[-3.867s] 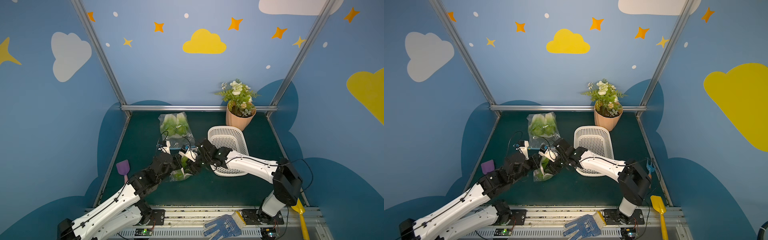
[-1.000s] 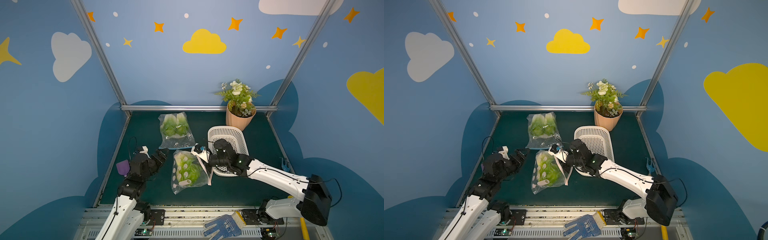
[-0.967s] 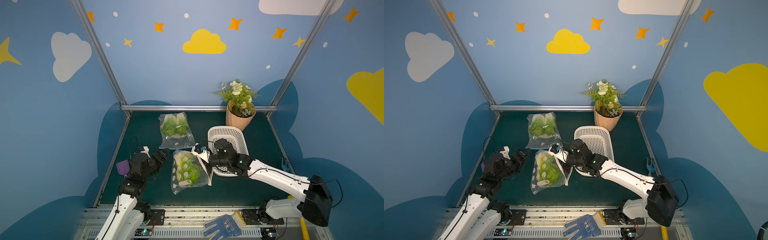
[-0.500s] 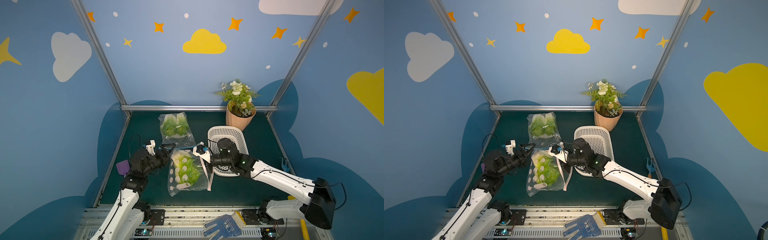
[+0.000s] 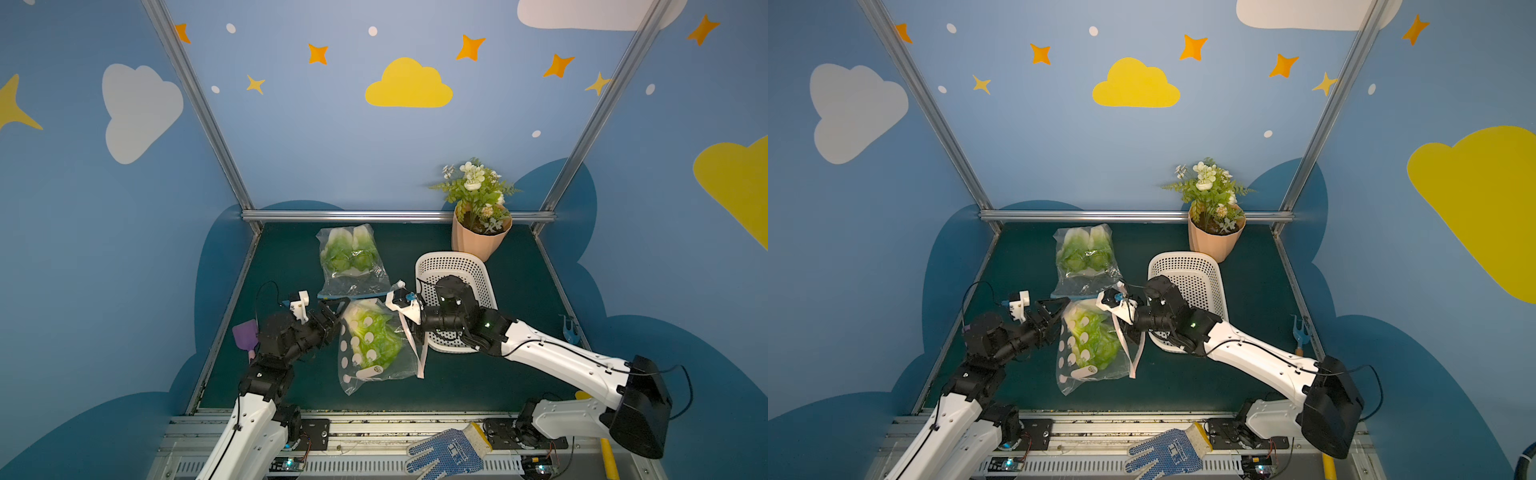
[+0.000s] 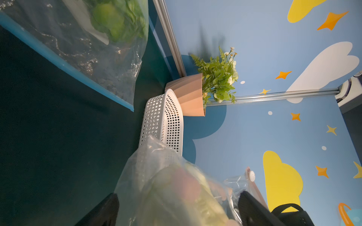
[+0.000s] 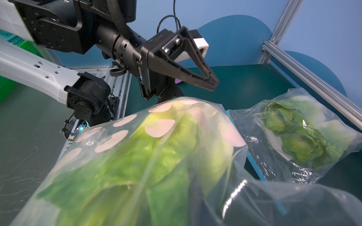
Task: Open the zip-top bag and take out the chinese cabbages
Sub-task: Pick up the Chinese cabbage from the zipper food storage bag.
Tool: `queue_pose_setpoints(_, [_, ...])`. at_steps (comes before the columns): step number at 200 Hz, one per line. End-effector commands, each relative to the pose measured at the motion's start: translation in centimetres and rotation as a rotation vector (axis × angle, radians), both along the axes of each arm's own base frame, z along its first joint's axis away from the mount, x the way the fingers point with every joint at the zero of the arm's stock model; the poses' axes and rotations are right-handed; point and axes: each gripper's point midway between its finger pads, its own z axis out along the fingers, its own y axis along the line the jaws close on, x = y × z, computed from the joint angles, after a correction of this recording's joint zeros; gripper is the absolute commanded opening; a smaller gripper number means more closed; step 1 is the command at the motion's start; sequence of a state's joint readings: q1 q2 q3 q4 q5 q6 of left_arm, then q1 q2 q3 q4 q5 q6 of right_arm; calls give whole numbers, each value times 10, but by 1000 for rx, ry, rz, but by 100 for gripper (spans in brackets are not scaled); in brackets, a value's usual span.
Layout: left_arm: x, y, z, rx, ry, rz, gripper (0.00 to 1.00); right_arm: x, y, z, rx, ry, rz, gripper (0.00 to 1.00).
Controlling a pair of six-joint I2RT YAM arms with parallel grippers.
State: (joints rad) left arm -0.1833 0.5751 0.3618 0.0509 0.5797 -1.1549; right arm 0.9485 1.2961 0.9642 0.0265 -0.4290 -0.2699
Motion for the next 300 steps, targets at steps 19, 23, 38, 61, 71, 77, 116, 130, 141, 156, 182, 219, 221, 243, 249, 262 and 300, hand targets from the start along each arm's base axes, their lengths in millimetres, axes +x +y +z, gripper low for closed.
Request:
queue_pose_setpoints(19, [-6, -1, -5, -51, -2, -4, 96, 6, 0, 28, 85, -63, -25, 0])
queue_pose_setpoints(23, [-6, -1, -5, -51, -4, -2, 96, 6, 0, 28, 87, -62, -25, 0])
queue_pose_setpoints(38, [-4, 1, -1, -72, -29, 17, 94, 6, 2, 30, 98, -55, -21, 0])
queue_pose_setpoints(61, [-1, 1, 9, -125, -73, 30, 88, 6, 4, 29, 104, -44, -17, 0])
queue_pose_setpoints(71, [-1, 0, 11, -137, -79, 32, 82, 6, 5, 28, 101, -39, -18, 0])
queue_pose_setpoints(77, [-1, -1, 12, -140, -82, 31, 78, 7, 6, 28, 101, -38, -18, 0])
queue_pose_setpoints(116, [0, -4, 16, -142, -95, 42, 51, 7, 8, 27, 102, -27, -16, 0])
queue_pose_setpoints(130, [0, -4, 15, -139, -92, 47, 42, 8, 7, 27, 101, -26, -20, 0])
queue_pose_setpoints(141, [1, -3, 13, -136, -86, 56, 36, 8, 7, 26, 98, -27, -22, 0])
queue_pose_setpoints(156, [1, 1, 10, -127, -77, 76, 28, 9, 7, 24, 92, -23, -26, 0])
queue_pose_setpoints(182, [1, 7, 4, -111, -60, 116, 20, 9, 4, 23, 85, -22, -37, 0])
queue_pose_setpoints(219, [1, 15, -1, -91, -44, 165, 5, 11, -3, 20, 72, -15, -63, 0])
queue_pose_setpoints(221, [1, 16, -1, -89, -44, 169, 5, 11, -4, 20, 71, -15, -66, 0])
queue_pose_setpoints(243, [1, 21, -3, -74, -36, 192, 5, 12, -9, 17, 59, -11, -80, 0])
queue_pose_setpoints(249, [1, 22, -3, -69, -34, 198, 5, 12, -11, 16, 55, -9, -84, 0])
queue_pose_setpoints(262, [2, 25, -4, -60, -29, 210, 5, 15, -15, 15, 49, -5, -103, 0])
queue_pose_setpoints(300, [5, 29, -14, -48, 13, 224, 5, 27, -31, 12, 48, 6, -192, 0])
